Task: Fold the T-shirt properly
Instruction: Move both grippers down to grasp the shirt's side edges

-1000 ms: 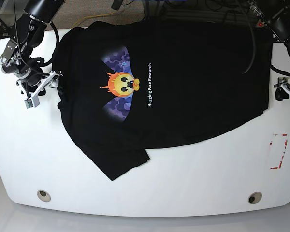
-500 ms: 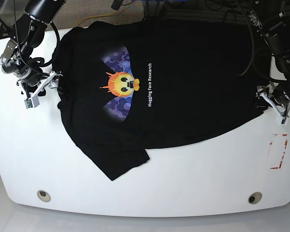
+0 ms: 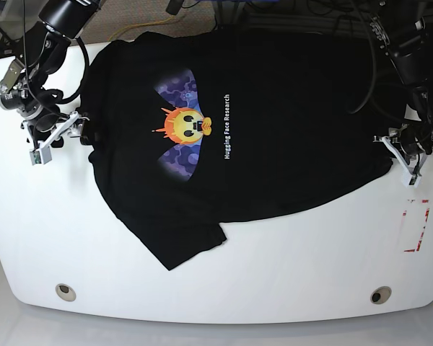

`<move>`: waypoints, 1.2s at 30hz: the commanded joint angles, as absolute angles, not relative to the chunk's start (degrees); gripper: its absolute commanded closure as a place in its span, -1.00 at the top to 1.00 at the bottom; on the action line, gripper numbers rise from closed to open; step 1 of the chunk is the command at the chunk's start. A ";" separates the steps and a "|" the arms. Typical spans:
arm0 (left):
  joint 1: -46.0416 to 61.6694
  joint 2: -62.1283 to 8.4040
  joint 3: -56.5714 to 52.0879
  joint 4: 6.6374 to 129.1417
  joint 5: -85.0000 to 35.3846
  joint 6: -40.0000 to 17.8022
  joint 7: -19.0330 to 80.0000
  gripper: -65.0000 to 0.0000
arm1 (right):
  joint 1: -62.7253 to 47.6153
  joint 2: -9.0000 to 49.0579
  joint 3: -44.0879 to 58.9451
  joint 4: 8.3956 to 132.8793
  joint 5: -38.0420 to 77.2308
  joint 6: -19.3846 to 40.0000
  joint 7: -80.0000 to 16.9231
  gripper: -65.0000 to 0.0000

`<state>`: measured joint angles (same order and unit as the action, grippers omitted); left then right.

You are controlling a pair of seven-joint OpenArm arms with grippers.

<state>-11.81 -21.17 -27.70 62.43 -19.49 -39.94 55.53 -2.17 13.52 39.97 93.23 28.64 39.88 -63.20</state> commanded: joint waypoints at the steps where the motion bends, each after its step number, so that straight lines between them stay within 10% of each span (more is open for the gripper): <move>1: -12.88 -22.29 -28.09 63.52 -18.33 -40.00 55.16 -0.94 | 0.40 15.08 40.57 92.62 29.41 40.00 -62.11 0.50; 21: -12.44 -22.29 -27.74 67.91 -18.07 -40.00 53.05 -1.00 | 25.98 24.84 27.38 49.45 29.58 40.00 -48.92 0.50; 36: -12.44 -22.46 -27.74 68.09 -18.07 -40.00 53.05 -1.00 | 27.12 19.82 17.80 45.41 29.49 40.00 -42.51 0.50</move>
<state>-11.25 -21.32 -27.49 66.83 -17.37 -39.92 54.11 25.58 18.74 18.26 44.82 28.71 39.64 -44.42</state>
